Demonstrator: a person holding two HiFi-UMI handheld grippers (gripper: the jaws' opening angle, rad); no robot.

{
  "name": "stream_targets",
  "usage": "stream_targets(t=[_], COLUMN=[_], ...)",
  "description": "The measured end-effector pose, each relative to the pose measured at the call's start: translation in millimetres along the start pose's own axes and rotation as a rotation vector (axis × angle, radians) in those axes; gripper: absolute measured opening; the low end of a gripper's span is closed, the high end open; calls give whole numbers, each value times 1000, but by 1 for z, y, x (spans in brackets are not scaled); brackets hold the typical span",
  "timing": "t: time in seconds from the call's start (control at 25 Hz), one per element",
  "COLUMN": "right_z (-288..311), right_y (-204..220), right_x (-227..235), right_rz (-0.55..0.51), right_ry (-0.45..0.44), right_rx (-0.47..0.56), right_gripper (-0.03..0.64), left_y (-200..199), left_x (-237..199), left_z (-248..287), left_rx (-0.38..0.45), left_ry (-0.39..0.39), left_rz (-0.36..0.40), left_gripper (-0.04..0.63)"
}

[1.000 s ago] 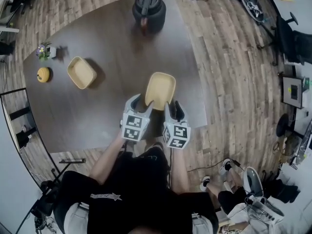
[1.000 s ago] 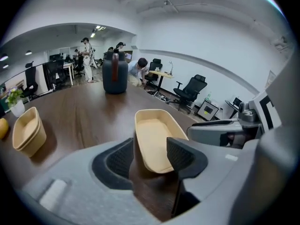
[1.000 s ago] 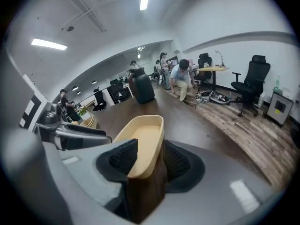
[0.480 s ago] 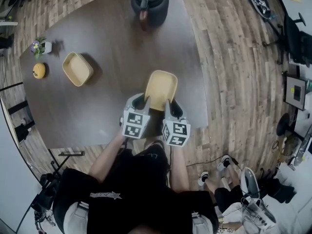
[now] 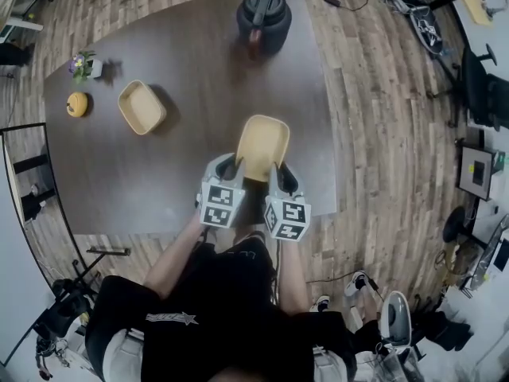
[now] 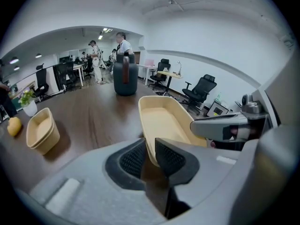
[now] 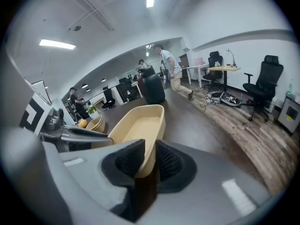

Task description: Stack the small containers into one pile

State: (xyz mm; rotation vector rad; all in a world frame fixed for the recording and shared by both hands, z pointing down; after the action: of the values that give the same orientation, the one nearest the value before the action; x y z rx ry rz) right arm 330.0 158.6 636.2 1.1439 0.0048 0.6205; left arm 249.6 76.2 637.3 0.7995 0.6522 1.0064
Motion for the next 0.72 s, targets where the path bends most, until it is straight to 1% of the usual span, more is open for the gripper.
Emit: stream_targets(t=[0.2, 0.36, 0.52, 0.72], right_z=[4, 8, 12, 27], right_y=[-33, -50, -66, -82], right_x=[-21, -44, -77, -124], right_rz=[-50, -87, -125, -185], right_ry=[-71, -128, -197, -306], right_rx=[36, 57, 73, 84], right_gripper=[73, 72, 72, 71], left_y=[-28, -42, -54, -64], left_x=[-14, -31, -51, -87], left_z=[-17, -36, -61, -93], left_rx=[58, 99, 133, 181], left_ry=[-64, -121, -194, -302], left_rz=[-10, -20, -35, -73], left_gripper=[71, 71, 71, 70])
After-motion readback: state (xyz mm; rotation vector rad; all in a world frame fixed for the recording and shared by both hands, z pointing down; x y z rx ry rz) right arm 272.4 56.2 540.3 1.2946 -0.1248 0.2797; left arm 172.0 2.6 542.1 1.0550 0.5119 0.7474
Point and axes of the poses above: the fingertips, and each gripper's own axes: z forward along the fingers, x to its right, y out of its underside, the point moved 1 cm from there along -z, backward along the fingers, and after that the axes turned 14 degrees about x, right-handed, at the moved point
